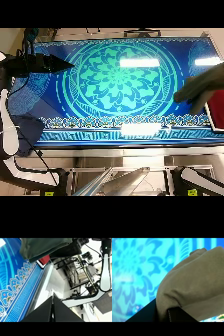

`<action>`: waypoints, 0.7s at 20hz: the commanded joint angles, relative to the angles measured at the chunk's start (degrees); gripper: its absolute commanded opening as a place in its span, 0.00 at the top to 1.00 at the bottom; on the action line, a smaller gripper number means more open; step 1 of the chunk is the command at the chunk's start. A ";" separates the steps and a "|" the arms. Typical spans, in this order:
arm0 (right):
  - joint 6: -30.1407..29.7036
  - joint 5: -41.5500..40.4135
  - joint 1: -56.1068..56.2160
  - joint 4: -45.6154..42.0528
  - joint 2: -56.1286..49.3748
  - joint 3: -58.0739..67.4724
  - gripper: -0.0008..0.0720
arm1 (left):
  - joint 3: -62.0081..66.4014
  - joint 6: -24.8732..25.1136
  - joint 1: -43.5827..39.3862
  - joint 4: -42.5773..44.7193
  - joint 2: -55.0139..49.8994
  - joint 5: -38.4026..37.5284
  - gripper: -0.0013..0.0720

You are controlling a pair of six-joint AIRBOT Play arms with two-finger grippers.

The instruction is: Fold the shirts.

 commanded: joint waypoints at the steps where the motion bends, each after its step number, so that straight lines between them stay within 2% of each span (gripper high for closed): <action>1: -2.14 -9.09 -8.48 2.49 -2.60 0.02 0.94 | -0.02 -0.35 -0.17 0.00 0.04 0.72 0.96; 2: -4.59 -14.53 -9.16 6.45 -4.55 0.07 0.94 | -0.02 -0.35 -0.33 0.00 0.04 1.44 0.96; 4: -10.97 -26.36 -9.68 21.79 -9.27 1.64 0.94 | -0.02 -0.31 -1.14 0.07 0.04 3.72 0.96; 6: -13.94 -30.03 -10.03 36.17 -15.52 9.53 0.94 | -0.02 -0.31 -2.08 0.04 0.04 5.40 0.96; 7: -14.12 -29.38 -10.03 37.83 -18.91 15.54 0.94 | -0.02 -0.31 -2.45 0.04 0.04 5.51 0.96; 9: -10.49 -26.95 -10.29 33.81 -23.45 24.50 0.94 | -0.02 -0.31 -3.39 0.07 0.04 5.53 0.96; 10: -9.11 -26.71 -10.71 30.86 -23.87 24.68 0.94 | -0.02 -0.31 -3.80 0.11 0.04 5.53 0.96; 12: -9.16 -24.61 -11.23 23.56 -23.87 21.44 0.94 | -0.02 -0.02 -4.76 0.17 0.04 5.42 0.96; 14: -7.39 -17.77 -11.82 12.96 -23.87 16.20 0.94 | -0.02 0.85 -6.01 0.22 0.04 4.44 0.96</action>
